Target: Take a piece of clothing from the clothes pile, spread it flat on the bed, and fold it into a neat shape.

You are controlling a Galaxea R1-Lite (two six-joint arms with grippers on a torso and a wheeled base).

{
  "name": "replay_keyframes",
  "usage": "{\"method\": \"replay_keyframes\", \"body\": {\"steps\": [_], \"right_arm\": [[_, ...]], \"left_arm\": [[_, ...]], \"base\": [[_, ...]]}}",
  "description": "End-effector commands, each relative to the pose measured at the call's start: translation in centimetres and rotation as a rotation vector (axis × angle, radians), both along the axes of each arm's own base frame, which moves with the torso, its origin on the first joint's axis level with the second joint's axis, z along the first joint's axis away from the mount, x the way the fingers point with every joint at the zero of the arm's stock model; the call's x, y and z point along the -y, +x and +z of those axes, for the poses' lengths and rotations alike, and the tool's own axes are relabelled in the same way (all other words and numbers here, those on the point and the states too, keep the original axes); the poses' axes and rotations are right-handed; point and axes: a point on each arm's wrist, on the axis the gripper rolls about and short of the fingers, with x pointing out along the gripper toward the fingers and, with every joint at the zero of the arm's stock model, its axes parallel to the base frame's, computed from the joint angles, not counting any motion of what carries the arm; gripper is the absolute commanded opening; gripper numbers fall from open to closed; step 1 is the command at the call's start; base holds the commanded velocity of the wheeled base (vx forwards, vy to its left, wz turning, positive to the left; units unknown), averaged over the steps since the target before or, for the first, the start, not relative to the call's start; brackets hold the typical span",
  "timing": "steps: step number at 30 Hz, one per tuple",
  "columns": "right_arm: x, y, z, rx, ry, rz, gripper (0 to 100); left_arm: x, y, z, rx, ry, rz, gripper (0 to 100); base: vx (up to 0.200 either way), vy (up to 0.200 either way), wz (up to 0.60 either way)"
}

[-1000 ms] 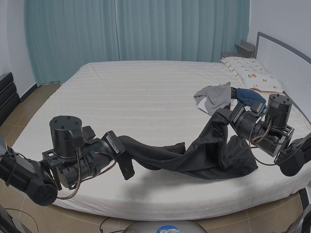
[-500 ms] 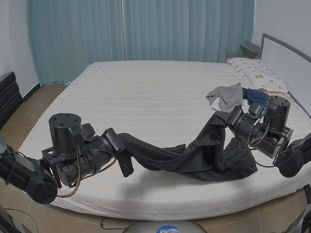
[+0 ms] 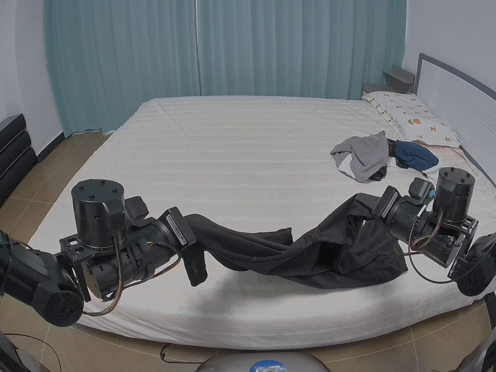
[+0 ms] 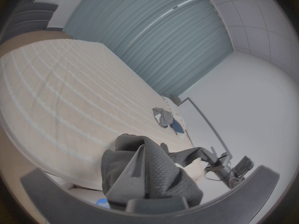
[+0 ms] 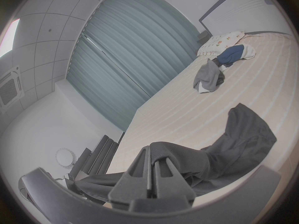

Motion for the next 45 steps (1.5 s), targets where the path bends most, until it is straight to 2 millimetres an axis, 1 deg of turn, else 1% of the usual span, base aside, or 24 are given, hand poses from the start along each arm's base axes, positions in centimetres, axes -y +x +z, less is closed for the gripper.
{"method": "replay_keyframes", "body": {"steps": [1,4,6,7,10,11,12,13,15,16,18,19,21,23,26,27,28,31,33,34,35,37,41,45], "right_arm": [[1.5,-3.3,2.6,0.1,0.003,-0.019,0],[2.0,-4.5,3.9,0.139,-0.008,-0.033,0],[2.7,-5.7,5.7,0.18,-0.042,-0.077,0],[2.7,-5.7,5.7,0.18,-0.042,-0.077,0],[3.7,-7.6,9.5,0.283,-0.012,-0.142,0],[3.9,-8.0,10.2,0.304,-0.001,-0.144,0],[3.9,-8.0,10.2,0.304,-0.001,-0.144,0],[4.7,-9.3,13.4,0.399,0.033,-0.159,0],[5.1,-9.9,15.9,0.454,0.05,-0.171,0],[5.2,-10.1,18.0,0.483,0.056,-0.18,0],[5.3,-10.1,18.9,0.492,0.058,-0.182,0],[5.4,-10.1,20.4,0.499,0.06,-0.186,0],[5.1,-9.4,21.8,0.495,0.055,-0.184,0],[4.9,-7.8,22.8,0.492,0.049,-0.204,0],[4.3,-4.2,22.1,0.445,0.013,-0.244,0],[4.3,-4.2,22.1,0.445,0.013,-0.244,0],[3.8,-2.2,21.0,0.401,-0.006,-0.246,0],[3.6,0.9,19.2,0.338,-0.036,-0.272,0],[3.5,2.6,18.6,0.327,-0.043,-0.283,0],[3.5,2.6,18.6,0.327,-0.043,-0.283,0],[3.0,4.2,17.7,0.314,-0.048,-0.282,0],[2.4,6.1,16.3,0.308,-0.052,-0.283,0],[1.6,9.0,14.2,0.318,-0.052,-0.285,0],[0.9,11.0,12.7,0.308,-0.06,-0.284,0]], "left_arm": [[-1.0,-2.4,2.8,0.065,0.006,-0.023,0],[-1.4,-3.5,3.9,0.075,0.0,-0.032,0],[-1.9,-4.6,5.2,0.086,-0.008,-0.044,0],[-1.9,-4.6,5.2,0.086,-0.008,-0.044,0],[-2.8,-5.9,8.5,0.135,-0.037,-0.037,0],[-2.9,-6.0,9.1,0.14,-0.04,-0.035,0],[-2.9,-6.0,9.1,0.14,-0.04,-0.035,0],[-3.2,-6.3,11.2,0.164,-0.052,-0.023,0],[-3.4,-6.3,12.7,0.181,-0.055,-0.014,0],[-3.5,-6.3,14.1,0.203,-0.059,-0.012,0],[-3.5,-6.2,14.6,0.209,-0.061,-0.008,0],[-3.5,-5.9,15.3,0.209,-0.06,0.0,0],[-3.3,-5.2,15.5,0.196,-0.051,0.01,0],[-2.7,-4.0,14.9,0.172,-0.037,0.017,0],[-2.4,-2.7,14.2,0.141,-0.019,0.034,0],[-2.4,-2.7,14.2,0.141,-0.019,0.034,0],[-2.1,-1.7,13.6,0.116,-0.011,0.042,0],[-1.9,-0.2,12.5,0.072,0.0,0.057,0],[-1.6,0.8,11.8,0.047,0.012,0.055,0],[-1.6,0.8,11.8,0.047,0.012,0.055,0],[-1.4,1.8,11.4,0.03,0.016,0.056,0],[-1.4,3.2,10.6,0.0,0.019,0.06,0],[-1.1,5.9,9.2,-0.061,-0.017,0.087,0],[-0.9,8.8,7.6,-0.084,-0.04,0.122,0]], "base": [[-0.2,0.0,0.0],[-0.2,0.0,0.0],[-0.1,0.0,0.0],[0.0,0.0,0.0],[0.0,0.0,0.0],[0.0,0.0,0.0],[0.0,0.0,0.0],[0.0,0.0,0.0],[0.0,0.0,0.0],[0.0,0.0,0.0],[0.0,0.0,0.0],[0.0,0.0,0.0],[0.0,0.0,0.0],[0.0,0.0,0.0],[0.0,0.0,0.0],[0.0,0.0,0.0],[0.0,0.0,0.0],[0.0,0.0,0.0],[0.2,0.0,0.0],[0.2,0.0,0.0],[0.2,0.0,0.0],[0.2,0.0,0.0],[0.2,0.0,0.0],[0.2,0.0,0.0]]}}
